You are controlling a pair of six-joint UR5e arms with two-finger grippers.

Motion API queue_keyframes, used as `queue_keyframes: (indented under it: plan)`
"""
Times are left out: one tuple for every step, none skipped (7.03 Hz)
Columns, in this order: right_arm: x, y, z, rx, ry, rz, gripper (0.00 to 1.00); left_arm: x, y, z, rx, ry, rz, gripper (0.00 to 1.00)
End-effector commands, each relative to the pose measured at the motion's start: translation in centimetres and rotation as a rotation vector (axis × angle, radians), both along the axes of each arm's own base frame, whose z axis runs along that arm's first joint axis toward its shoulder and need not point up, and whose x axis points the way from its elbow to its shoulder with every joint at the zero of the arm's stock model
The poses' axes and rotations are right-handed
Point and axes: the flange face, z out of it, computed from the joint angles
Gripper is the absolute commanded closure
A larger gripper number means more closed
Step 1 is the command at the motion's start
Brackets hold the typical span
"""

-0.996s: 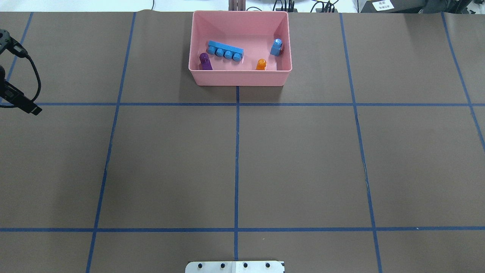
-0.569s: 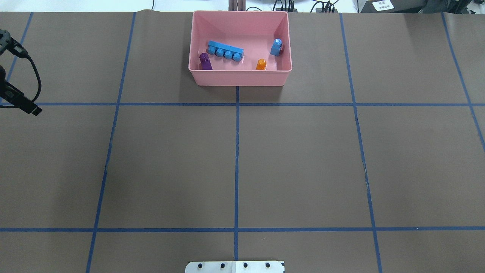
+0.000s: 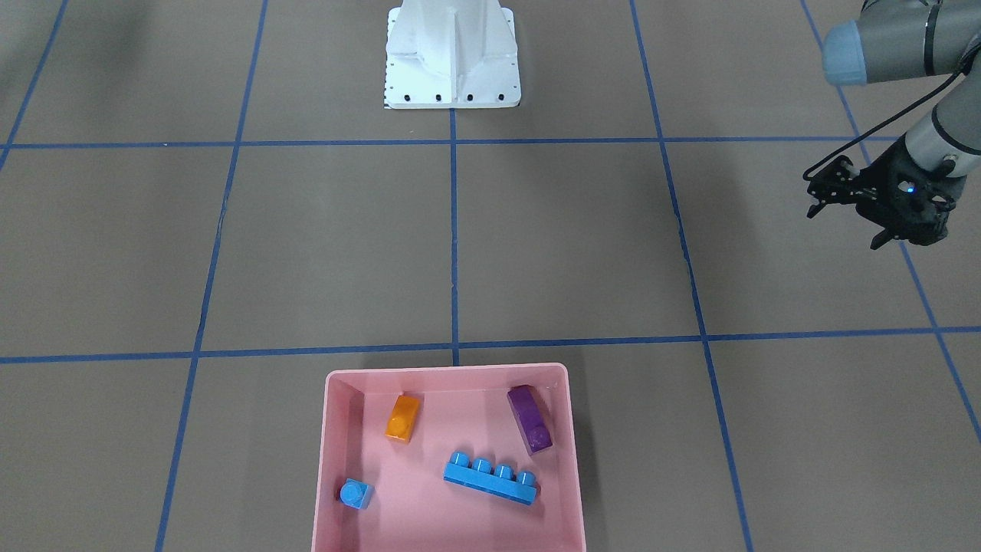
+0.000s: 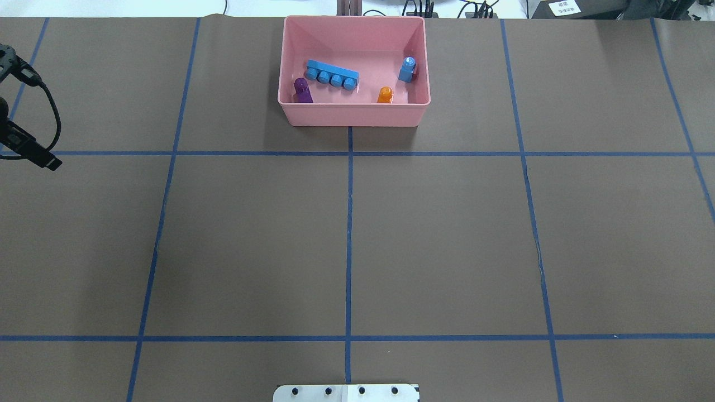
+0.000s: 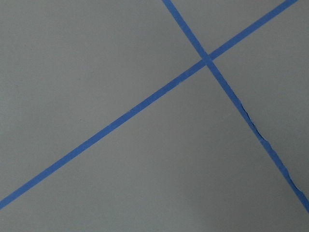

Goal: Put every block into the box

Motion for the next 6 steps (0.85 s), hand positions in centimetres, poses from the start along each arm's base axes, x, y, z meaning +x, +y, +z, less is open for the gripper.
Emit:
queue_keyframes:
  plan:
    - [0.9,-12.0,-2.3,0.013,-0.007,0.015,1.00,0.1,0.0,0.1,-0.002,-0.002,0.001,0.00]
    - [1.9,-18.4,-5.0,0.021,-0.006,0.036,1.00,0.1,0.0,0.1,-0.002,-0.002,0.001,0.00]
    - [2.5,-24.4,-7.7,0.022,-0.006,0.038,1.00,0.0,0.0,0.1,0.000,-0.002,-0.001,0.00]
    - [3.1,-30.5,-11.2,0.028,-0.006,0.039,1.00,0.0,0.0,0.2,-0.005,-0.005,-0.005,0.00]
    - [3.6,-36.4,-15.3,0.015,0.007,0.043,1.00,-0.2,0.0,0.1,-0.047,-0.004,-0.052,0.00]
    - [3.0,-41.0,-19.3,0.007,0.005,0.033,1.00,-0.8,0.7,1.3,-0.159,-0.014,-0.154,0.00]
